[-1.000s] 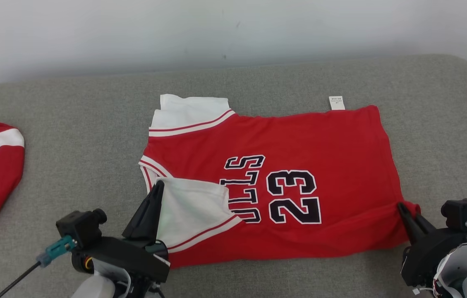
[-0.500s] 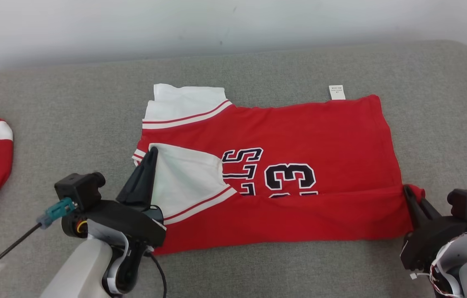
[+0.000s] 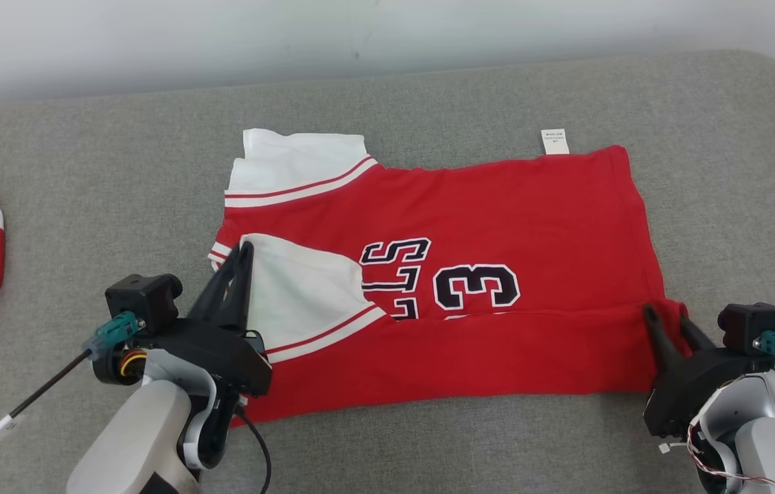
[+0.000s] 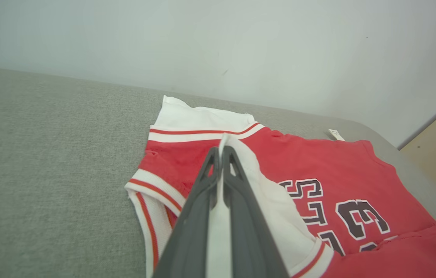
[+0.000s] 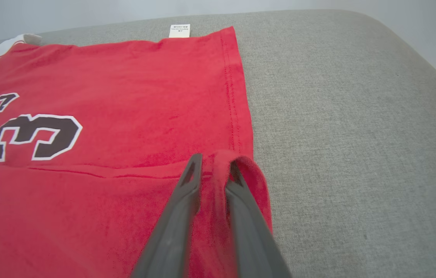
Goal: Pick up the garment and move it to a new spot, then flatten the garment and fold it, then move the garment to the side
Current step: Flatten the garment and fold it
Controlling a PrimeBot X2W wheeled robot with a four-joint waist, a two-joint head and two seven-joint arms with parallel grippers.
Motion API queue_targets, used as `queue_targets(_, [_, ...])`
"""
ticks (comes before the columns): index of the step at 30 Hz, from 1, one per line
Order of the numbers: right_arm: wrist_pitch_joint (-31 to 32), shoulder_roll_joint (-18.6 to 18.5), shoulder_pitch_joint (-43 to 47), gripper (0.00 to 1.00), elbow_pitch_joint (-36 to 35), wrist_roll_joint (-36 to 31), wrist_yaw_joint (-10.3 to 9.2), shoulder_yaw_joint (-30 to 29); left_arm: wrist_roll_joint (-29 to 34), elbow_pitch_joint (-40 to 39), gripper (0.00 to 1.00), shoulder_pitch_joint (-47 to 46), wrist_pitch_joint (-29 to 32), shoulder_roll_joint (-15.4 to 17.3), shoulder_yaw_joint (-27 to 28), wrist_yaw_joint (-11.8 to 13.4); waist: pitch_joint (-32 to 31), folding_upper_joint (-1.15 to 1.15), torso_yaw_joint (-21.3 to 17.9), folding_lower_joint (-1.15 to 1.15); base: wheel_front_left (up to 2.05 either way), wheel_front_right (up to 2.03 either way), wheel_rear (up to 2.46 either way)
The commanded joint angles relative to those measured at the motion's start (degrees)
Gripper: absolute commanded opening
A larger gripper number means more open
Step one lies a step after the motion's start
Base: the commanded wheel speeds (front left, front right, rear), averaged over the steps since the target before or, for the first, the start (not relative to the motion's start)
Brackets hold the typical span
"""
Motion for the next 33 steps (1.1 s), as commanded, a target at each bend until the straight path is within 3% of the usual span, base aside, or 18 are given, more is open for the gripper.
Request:
queue_targets(1, [-0.6,0.3,-0.5,1.0,0.5,-0.3,-0.13,0.2,1.2,0.8,1.0,-0.7,-0.7,0.0,0.0,0.6,-0.3,-0.01,-0.1,-0.01,0.0,0.0,0.0])
queue_targets(9, [-4.2,-0.4,2.7,1.0,-0.6,1.0,-0.14,-1.1,7.0,2.5,1.0,3.3,-2.1,1.1,0.5,3.5,-3.8,-0.01,0.1,-0.01,0.0,0.0,0.0])
queue_targets(18, [-6.5,1.9,8.8,1.0,-6.8,1.1,-0.13,-4.5,14.4,-5.4,1.0,15.5,-2.1,2.7,3.6,5.6,-6.9,-0.01,0.0,-0.01,0.0,0.0,0.0])
queue_targets(26, [-5.5,3.8,12.1,1.0,-7.9,0.2,-0.13,-6.4,19.9,-10.3,1.0,23.6,-2.1,1.1,6.9,8.5,-7.4,-0.01,0.0,-0.01,0.0,0.0,0.0])
queue_targets(33, [-1.5,4.6,12.0,1.0,-5.9,-2.0,-0.13,-7.8,23.3,-8.3,1.0,25.5,-2.1,-0.8,7.5,10.4,-6.6,-0.01,0.0,-0.01,0.0,0.0,0.0])
